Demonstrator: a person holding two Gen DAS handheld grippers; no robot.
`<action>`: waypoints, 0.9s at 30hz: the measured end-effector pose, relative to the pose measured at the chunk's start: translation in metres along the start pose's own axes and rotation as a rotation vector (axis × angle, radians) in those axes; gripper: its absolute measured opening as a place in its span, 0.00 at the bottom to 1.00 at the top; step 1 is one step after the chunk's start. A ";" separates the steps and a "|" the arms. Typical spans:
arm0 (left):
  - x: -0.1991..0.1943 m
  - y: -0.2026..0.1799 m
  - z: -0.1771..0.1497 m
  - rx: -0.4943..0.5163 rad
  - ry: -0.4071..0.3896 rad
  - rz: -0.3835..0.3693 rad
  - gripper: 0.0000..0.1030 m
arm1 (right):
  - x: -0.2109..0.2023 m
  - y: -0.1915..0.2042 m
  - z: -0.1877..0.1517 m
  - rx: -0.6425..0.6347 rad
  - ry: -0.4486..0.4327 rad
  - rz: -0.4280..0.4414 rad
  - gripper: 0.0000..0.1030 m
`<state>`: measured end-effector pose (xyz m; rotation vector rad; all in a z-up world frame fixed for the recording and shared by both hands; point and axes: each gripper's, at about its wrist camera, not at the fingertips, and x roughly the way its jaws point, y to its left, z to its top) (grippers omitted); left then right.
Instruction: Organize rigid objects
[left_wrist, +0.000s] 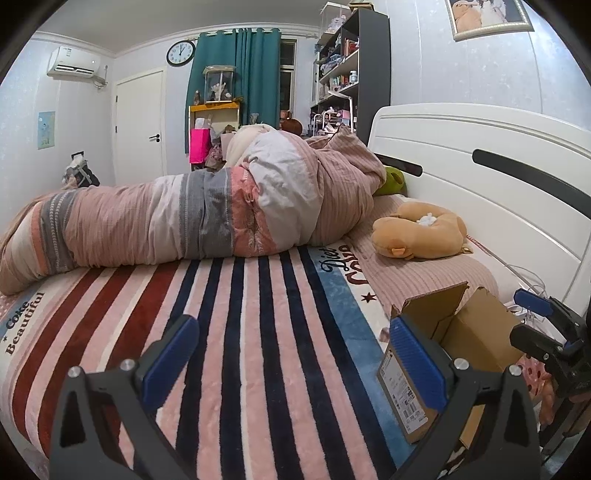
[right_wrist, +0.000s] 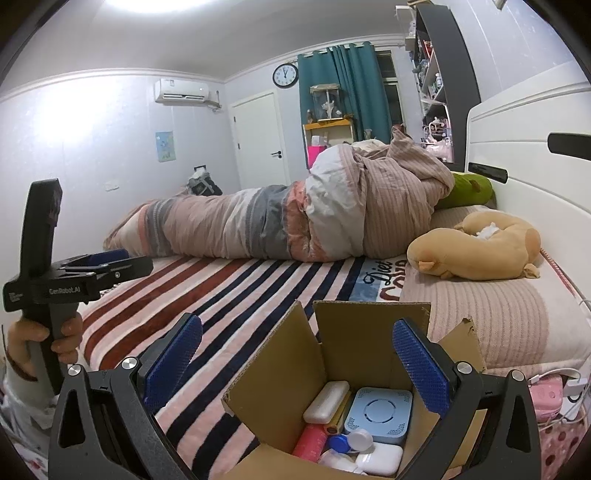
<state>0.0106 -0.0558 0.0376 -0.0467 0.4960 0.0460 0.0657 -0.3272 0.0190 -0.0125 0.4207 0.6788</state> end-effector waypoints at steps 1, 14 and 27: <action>0.000 0.000 0.000 -0.001 -0.001 0.002 1.00 | 0.000 0.000 0.000 -0.001 0.000 0.000 1.00; -0.002 0.003 -0.002 -0.014 0.000 0.041 1.00 | 0.000 0.003 -0.001 -0.003 0.002 -0.002 1.00; -0.001 0.004 -0.003 -0.019 -0.002 0.053 1.00 | 0.003 0.002 -0.005 -0.003 0.007 0.030 1.00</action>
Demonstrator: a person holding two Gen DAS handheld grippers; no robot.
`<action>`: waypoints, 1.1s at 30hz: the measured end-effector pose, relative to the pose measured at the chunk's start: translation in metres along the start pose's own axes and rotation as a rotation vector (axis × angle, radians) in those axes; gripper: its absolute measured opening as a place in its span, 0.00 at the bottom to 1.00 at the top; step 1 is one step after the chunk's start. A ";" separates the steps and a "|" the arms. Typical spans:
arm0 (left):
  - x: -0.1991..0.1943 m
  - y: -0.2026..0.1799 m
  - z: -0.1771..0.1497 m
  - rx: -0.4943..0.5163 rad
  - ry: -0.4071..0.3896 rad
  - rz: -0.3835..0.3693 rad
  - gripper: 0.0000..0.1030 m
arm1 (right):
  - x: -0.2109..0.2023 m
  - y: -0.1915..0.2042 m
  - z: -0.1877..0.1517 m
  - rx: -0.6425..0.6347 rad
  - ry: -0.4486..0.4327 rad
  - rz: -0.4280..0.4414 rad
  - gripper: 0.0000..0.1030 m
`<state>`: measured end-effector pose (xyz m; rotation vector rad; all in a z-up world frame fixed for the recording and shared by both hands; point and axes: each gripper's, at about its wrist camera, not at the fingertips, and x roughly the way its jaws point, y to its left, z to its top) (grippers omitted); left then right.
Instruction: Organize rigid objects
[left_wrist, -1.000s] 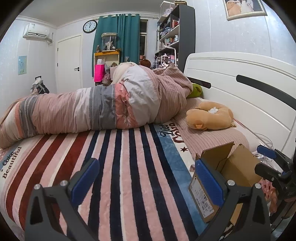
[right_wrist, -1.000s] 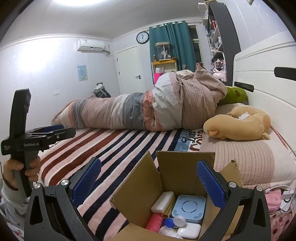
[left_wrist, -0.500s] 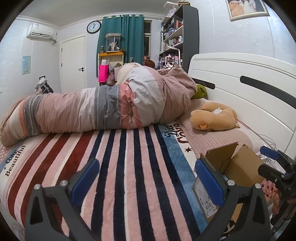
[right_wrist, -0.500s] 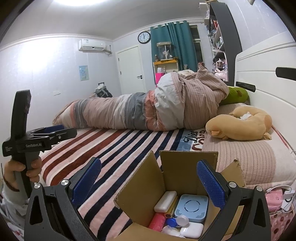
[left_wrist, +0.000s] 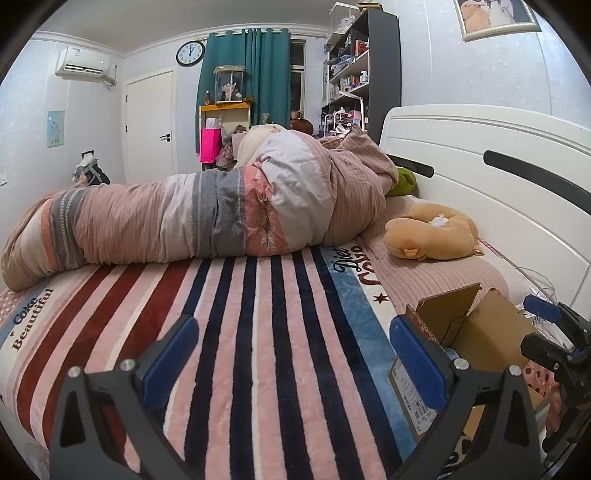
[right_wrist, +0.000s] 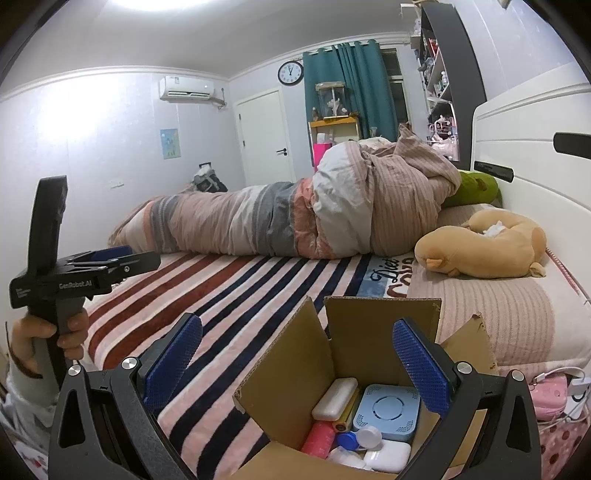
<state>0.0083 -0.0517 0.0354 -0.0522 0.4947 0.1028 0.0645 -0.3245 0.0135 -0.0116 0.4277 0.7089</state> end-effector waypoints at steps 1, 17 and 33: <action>0.000 0.000 0.000 0.001 -0.002 0.000 1.00 | 0.000 0.001 -0.001 0.000 0.000 0.001 1.00; 0.000 0.002 -0.001 0.001 -0.004 0.007 1.00 | 0.001 0.000 0.000 0.002 0.005 0.003 1.00; -0.001 0.002 -0.001 0.005 -0.007 0.011 1.00 | 0.001 -0.001 0.001 0.003 0.007 0.001 1.00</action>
